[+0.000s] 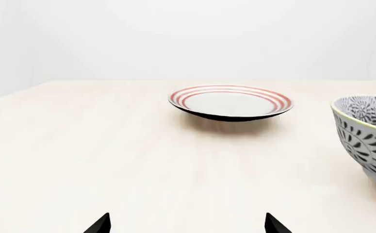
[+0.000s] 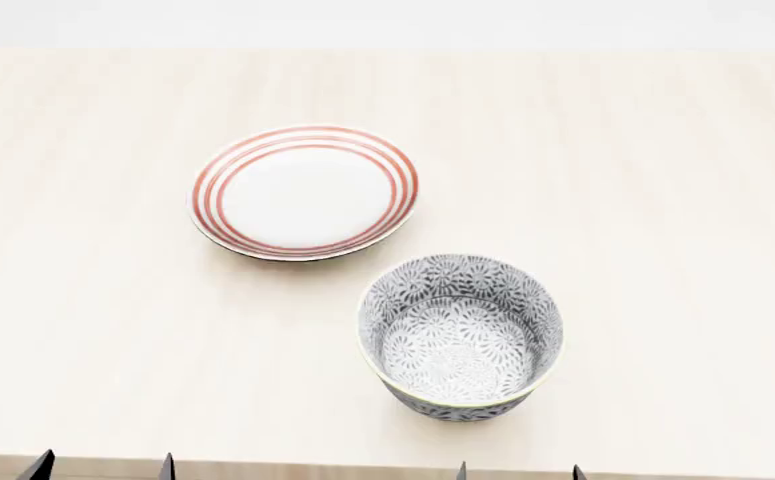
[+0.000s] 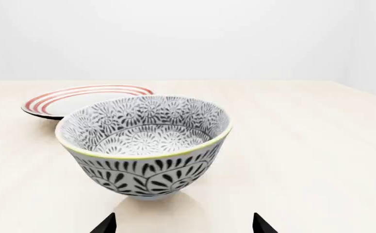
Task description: Put the bowl on the plate.
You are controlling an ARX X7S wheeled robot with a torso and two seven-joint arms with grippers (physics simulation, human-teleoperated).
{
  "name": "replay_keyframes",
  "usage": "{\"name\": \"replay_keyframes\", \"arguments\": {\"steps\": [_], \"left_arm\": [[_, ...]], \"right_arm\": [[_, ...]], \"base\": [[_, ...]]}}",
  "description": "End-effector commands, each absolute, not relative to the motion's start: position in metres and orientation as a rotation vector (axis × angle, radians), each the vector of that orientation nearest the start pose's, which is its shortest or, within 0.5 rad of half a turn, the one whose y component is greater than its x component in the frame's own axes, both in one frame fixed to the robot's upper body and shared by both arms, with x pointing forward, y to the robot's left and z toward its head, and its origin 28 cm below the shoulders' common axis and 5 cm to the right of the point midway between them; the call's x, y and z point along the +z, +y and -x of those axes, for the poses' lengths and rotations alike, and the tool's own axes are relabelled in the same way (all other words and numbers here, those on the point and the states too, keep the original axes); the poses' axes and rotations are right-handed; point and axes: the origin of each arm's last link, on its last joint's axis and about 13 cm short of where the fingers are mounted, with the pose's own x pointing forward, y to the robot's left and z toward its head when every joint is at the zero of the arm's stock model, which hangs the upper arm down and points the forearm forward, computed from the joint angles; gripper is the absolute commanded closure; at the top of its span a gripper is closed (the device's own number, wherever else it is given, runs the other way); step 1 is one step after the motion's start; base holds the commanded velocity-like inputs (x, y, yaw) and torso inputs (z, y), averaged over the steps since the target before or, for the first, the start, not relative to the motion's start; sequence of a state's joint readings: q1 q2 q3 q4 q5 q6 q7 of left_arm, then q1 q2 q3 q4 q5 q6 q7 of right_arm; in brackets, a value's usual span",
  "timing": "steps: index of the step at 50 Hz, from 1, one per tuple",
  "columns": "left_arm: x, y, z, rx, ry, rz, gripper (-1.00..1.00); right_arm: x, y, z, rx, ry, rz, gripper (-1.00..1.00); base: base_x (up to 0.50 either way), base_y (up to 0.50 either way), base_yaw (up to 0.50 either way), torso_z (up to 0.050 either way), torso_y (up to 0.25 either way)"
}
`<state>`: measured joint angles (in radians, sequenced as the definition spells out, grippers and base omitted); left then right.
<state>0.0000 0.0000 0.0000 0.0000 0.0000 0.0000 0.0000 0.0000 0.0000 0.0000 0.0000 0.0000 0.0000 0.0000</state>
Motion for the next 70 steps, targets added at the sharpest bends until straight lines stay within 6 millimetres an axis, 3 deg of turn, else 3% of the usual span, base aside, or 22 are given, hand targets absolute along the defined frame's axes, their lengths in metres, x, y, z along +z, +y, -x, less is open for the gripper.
{"name": "replay_keyframes", "arguments": {"steps": [1,6,14,19,26,43,62,70], "left_arm": [[0.019,0.208,-0.209,0.014,-0.01,-0.001,-1.0],[0.044,0.212,-0.199,0.011,-0.043,0.007,-1.0],[0.087,0.216,-0.205,0.063,-0.12,0.008,-1.0],[0.088,0.219,-0.208,0.097,-0.11,0.02,-1.0],[0.098,0.223,-0.203,0.131,-0.128,0.055,-1.0],[0.101,0.228,-0.2,0.154,-0.147,0.071,-1.0],[0.104,0.234,-0.212,0.171,-0.157,0.099,-1.0],[0.105,0.236,-0.213,0.177,-0.157,0.104,-1.0]], "right_arm": [[0.018,-0.096,-0.204,-0.007,-0.013,0.004,-1.0],[0.039,-0.103,-0.19,-0.049,-0.081,-0.01,-1.0],[0.095,-0.137,-0.151,-0.199,-0.217,-0.047,-1.0],[0.126,-0.156,-0.128,-0.271,-0.264,-0.043,-1.0],[0.163,-0.177,-0.114,-0.323,-0.313,-0.017,-1.0],[0.164,-0.18,-0.117,-0.333,-0.248,0.006,-1.0],[0.168,-0.178,-0.123,-0.333,-0.241,0.019,-1.0],[0.165,-0.183,-0.116,-0.358,-0.205,0.027,-1.0]], "base": [[0.0,0.0,0.0,0.0,0.0],[0.0,0.0,0.0,0.0,0.0],[0.0,0.0,0.0,0.0,0.0],[0.0,0.0,0.0,0.0,0.0],[0.14,0.0,0.0,0.0,0.0],[0.31,0.0,0.0,0.0,0.0],[0.5,0.0,0.0,0.0,0.0],[0.36,0.0,0.0,0.0,0.002]]}}
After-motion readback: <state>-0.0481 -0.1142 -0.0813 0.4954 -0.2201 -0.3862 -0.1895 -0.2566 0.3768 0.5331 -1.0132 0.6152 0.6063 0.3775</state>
